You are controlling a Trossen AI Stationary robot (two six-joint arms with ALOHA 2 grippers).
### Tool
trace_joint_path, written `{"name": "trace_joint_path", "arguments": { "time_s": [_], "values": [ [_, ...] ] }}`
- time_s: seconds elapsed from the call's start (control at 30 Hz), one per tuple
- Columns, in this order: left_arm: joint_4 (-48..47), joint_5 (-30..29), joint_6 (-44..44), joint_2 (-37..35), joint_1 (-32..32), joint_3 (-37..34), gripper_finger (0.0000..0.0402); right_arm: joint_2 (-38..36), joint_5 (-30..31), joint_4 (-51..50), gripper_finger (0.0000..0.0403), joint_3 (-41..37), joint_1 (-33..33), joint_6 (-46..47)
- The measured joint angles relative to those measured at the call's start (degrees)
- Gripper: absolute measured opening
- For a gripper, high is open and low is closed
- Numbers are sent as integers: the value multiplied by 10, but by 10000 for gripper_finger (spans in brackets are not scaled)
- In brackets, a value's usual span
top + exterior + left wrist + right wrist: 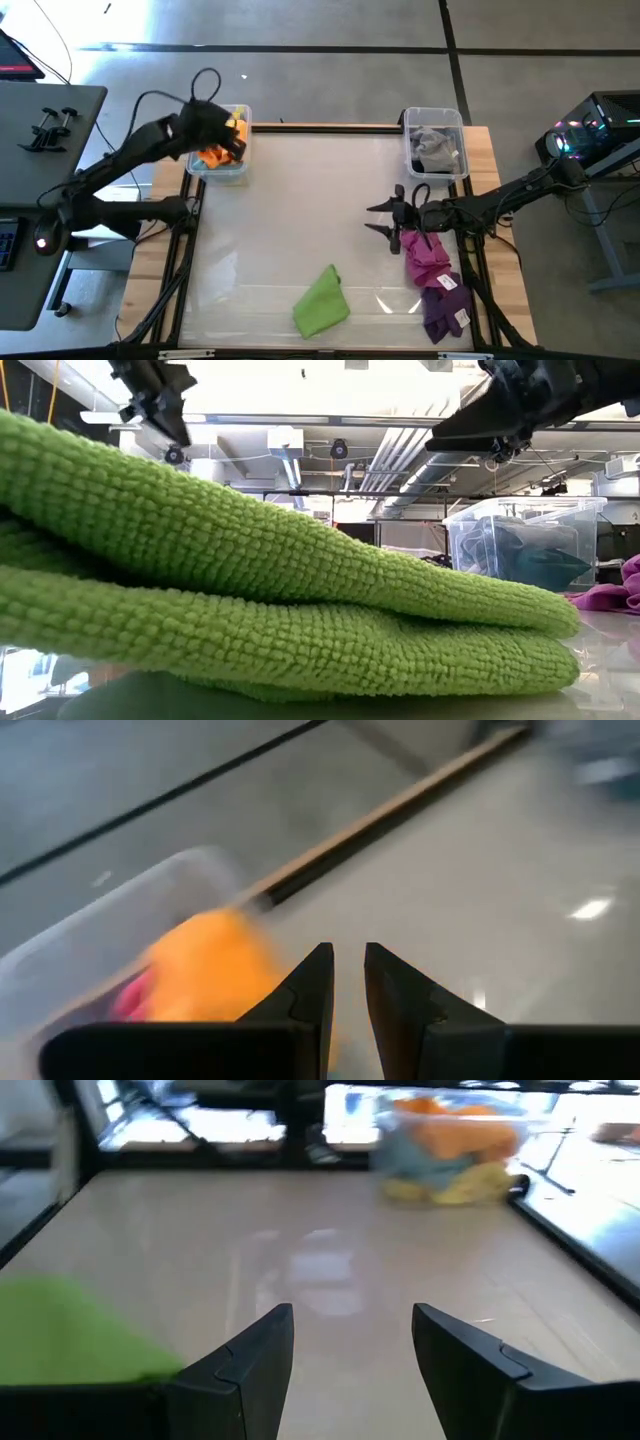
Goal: Sort towels by color in basket
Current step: Put the light green towel into the left transparent bin
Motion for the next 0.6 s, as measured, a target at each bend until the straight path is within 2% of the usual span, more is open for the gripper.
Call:
{"name": "trace_joint_path", "arguments": {
  "time_s": [0.1, 0.23, 0.43, 0.6],
  "values": [
    [64, 5, -1, -16, -92, -33, 40, 15, -73, 3, 200, 0, 3, -32],
    [191, 6, 0, -11, -220, -97, 29, 74, -162, 34, 200, 0, 4, -45],
    [432, 1, -1, 49, -376, -204, 16, 209, -223, 70, 200, 13, 4, -9],
    [613, -35, -1, 141, -464, -267, 12, 322, -261, 151, 200, 64, 4, -23]
  ]
}}
